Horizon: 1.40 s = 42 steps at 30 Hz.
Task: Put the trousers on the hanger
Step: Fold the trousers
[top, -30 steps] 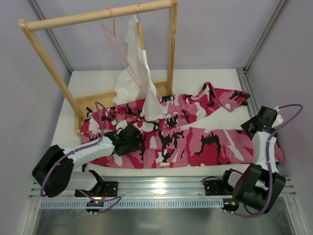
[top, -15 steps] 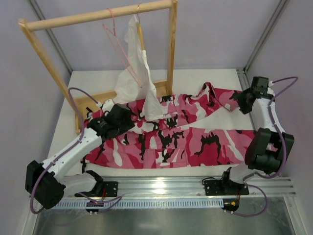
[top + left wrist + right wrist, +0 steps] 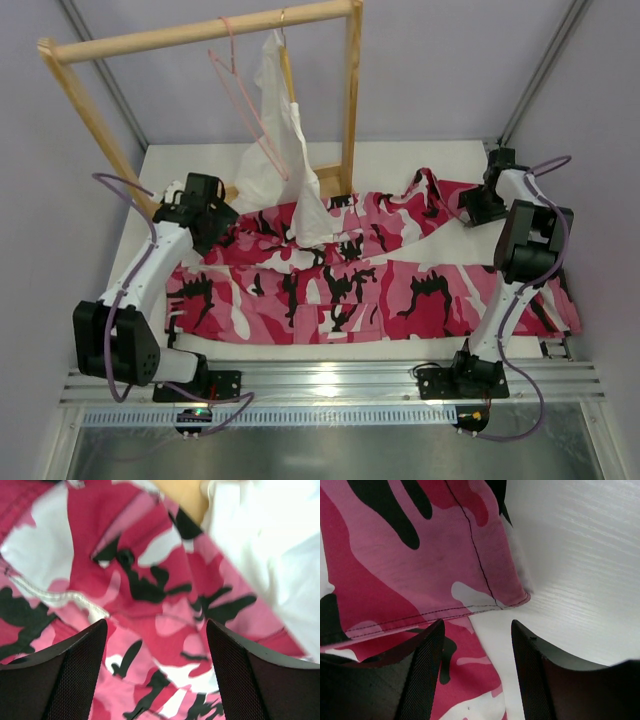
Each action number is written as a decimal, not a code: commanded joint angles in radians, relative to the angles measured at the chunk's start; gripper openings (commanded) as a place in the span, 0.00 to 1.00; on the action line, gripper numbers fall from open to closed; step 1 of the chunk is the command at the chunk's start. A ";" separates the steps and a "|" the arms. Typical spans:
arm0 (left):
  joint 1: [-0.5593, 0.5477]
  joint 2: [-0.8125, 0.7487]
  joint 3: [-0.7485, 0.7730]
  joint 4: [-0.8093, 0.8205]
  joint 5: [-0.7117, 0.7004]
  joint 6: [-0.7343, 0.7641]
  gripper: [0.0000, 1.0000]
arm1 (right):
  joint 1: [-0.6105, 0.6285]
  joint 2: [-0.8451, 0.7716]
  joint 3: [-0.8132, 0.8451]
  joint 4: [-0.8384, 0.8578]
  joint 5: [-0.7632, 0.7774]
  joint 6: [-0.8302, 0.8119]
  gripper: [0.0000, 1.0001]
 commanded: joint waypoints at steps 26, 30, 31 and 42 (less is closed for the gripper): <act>0.167 0.270 0.215 0.023 -0.070 -0.025 0.80 | 0.024 0.111 0.143 -0.256 0.076 0.426 0.66; 0.170 0.286 0.228 0.031 -0.072 -0.017 0.80 | 0.024 0.152 0.178 -0.261 0.105 0.437 0.66; 0.172 0.289 0.233 0.030 -0.072 -0.017 0.80 | 0.024 0.166 0.187 -0.253 0.123 0.432 0.65; 0.174 0.309 0.254 0.039 -0.068 -0.029 0.79 | 0.024 0.198 0.204 -0.241 0.228 0.415 0.59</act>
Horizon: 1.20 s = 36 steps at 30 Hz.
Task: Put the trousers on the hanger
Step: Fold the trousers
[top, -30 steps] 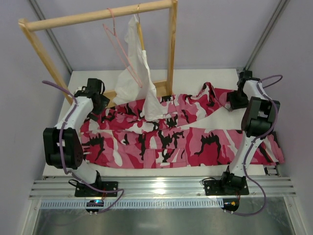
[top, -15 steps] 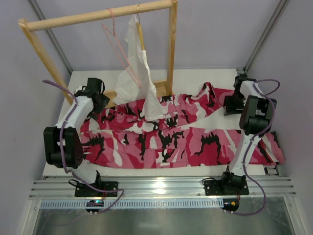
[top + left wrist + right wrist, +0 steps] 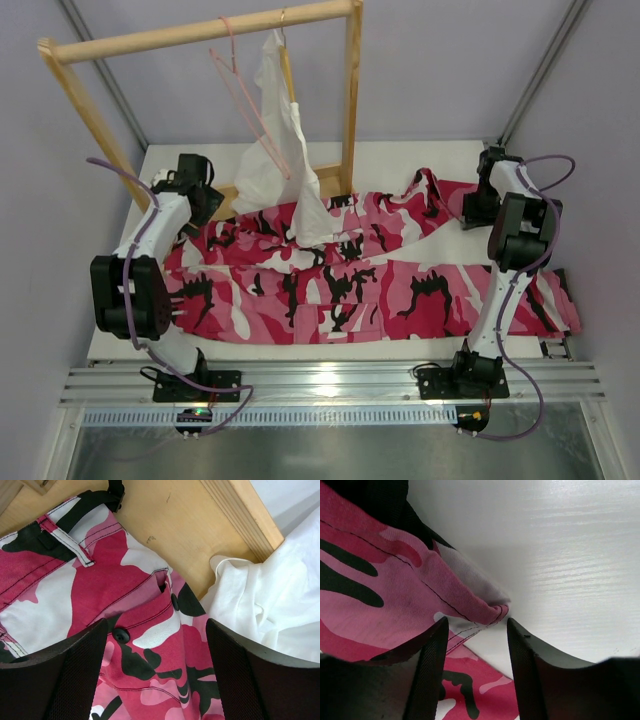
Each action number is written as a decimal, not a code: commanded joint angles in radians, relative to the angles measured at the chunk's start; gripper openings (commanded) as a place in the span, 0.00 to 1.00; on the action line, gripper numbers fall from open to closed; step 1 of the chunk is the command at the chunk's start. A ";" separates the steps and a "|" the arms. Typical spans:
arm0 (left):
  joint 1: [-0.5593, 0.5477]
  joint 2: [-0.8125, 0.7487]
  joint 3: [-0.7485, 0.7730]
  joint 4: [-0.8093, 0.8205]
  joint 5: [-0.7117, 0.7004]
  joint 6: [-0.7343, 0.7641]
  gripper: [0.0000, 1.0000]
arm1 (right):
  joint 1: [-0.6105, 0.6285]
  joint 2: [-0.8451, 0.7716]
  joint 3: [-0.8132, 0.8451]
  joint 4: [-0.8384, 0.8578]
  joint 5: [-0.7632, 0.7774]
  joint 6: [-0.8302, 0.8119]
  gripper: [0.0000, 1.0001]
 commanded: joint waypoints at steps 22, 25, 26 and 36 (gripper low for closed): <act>0.052 0.102 0.144 -0.029 0.052 -0.092 0.86 | 0.000 -0.222 0.087 0.297 -0.014 -0.667 0.04; 0.053 0.143 0.196 -0.061 0.047 -0.088 0.85 | 0.000 -0.273 0.003 0.352 -0.033 -0.721 0.04; 0.053 0.155 0.214 -0.076 0.040 -0.088 0.85 | 0.000 -0.283 -0.014 0.360 -0.034 -0.727 0.04; 0.052 0.300 0.280 -0.130 0.099 -0.131 0.78 | -0.003 -0.297 -0.066 0.389 -0.086 -0.795 0.04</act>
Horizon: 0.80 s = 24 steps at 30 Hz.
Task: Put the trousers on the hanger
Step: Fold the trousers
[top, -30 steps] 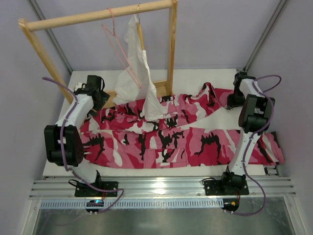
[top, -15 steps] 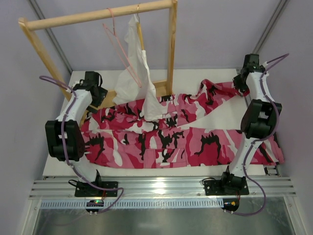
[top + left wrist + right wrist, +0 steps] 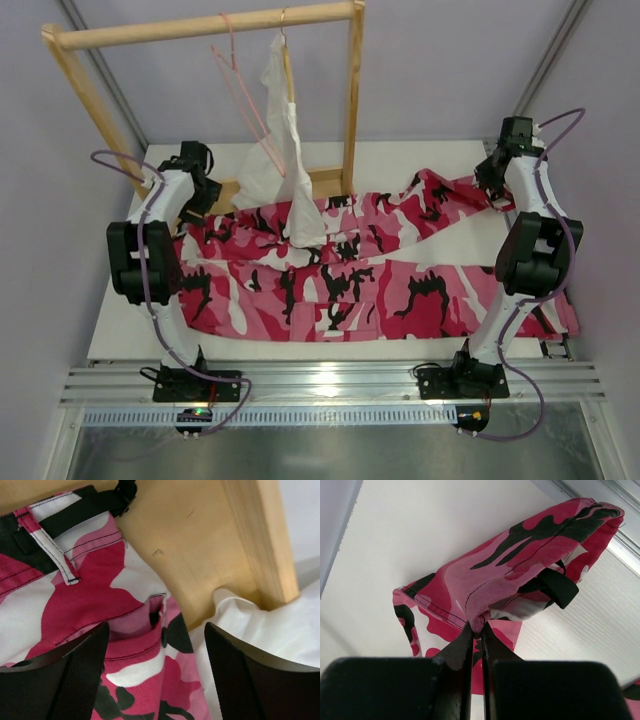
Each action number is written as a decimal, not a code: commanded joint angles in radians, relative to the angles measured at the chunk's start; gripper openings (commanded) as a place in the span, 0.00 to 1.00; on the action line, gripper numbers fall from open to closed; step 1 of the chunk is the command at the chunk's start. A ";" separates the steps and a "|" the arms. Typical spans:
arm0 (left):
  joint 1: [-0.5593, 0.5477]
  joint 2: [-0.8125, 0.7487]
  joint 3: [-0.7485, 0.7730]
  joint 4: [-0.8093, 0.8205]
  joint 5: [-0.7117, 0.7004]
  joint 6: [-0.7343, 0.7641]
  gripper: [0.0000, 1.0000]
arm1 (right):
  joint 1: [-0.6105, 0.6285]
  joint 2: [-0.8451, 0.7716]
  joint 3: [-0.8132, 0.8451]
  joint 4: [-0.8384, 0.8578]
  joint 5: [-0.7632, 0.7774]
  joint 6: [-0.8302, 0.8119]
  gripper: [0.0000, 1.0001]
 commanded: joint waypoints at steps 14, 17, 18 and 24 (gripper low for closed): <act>-0.023 -0.095 -0.063 0.058 0.092 0.032 0.00 | -0.012 -0.054 -0.026 0.047 -0.088 -0.060 0.04; -0.043 -0.168 -0.079 0.047 0.043 0.041 0.00 | -0.012 -0.086 -0.059 0.057 -0.105 -0.063 0.04; -0.052 -0.190 -0.102 0.047 0.029 0.041 0.00 | -0.011 -0.102 -0.078 0.059 -0.107 -0.065 0.04; -0.114 -0.391 -0.280 0.053 -0.006 0.043 0.00 | -0.015 -0.154 -0.188 0.068 -0.163 -0.089 0.04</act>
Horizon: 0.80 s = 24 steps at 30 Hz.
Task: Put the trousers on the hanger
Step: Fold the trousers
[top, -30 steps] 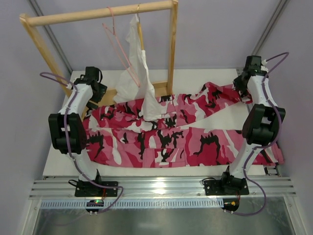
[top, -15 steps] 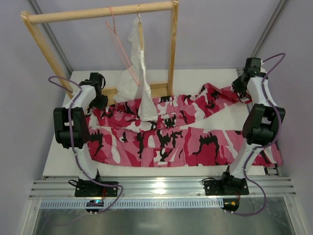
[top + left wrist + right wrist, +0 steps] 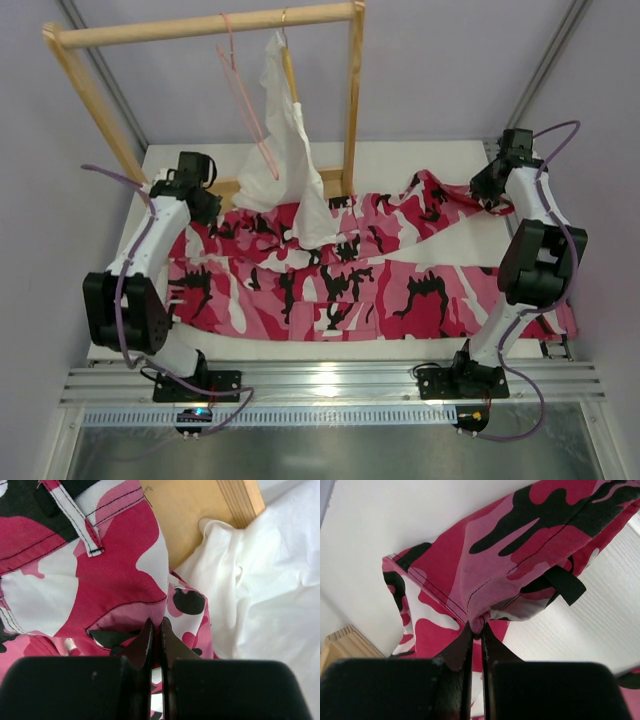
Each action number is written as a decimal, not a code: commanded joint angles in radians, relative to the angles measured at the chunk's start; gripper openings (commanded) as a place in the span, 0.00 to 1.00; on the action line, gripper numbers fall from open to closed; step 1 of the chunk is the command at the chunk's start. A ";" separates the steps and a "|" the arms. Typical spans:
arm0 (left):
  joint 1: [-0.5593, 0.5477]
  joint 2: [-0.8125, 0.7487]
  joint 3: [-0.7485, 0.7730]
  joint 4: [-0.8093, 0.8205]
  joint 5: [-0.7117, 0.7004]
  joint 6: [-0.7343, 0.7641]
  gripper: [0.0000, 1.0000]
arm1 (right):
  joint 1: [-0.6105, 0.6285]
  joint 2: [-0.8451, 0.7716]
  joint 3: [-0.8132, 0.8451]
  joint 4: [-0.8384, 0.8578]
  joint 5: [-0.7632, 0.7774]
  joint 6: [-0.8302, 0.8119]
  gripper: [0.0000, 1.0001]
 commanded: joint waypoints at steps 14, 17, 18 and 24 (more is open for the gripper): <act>-0.126 -0.267 -0.430 -0.163 -0.140 -0.182 0.55 | -0.068 -0.200 -0.324 0.048 -0.087 -0.085 0.04; -0.127 -0.319 -0.354 -0.170 -0.190 -0.158 0.61 | -0.071 -0.223 -0.319 0.040 -0.091 -0.090 0.04; -0.126 -0.327 -0.331 -0.178 -0.209 -0.156 0.62 | -0.072 -0.231 -0.316 0.037 -0.091 -0.091 0.04; -0.126 -0.318 -0.147 -0.316 -0.351 -0.266 0.66 | -0.072 -0.229 -0.324 0.037 -0.088 -0.090 0.04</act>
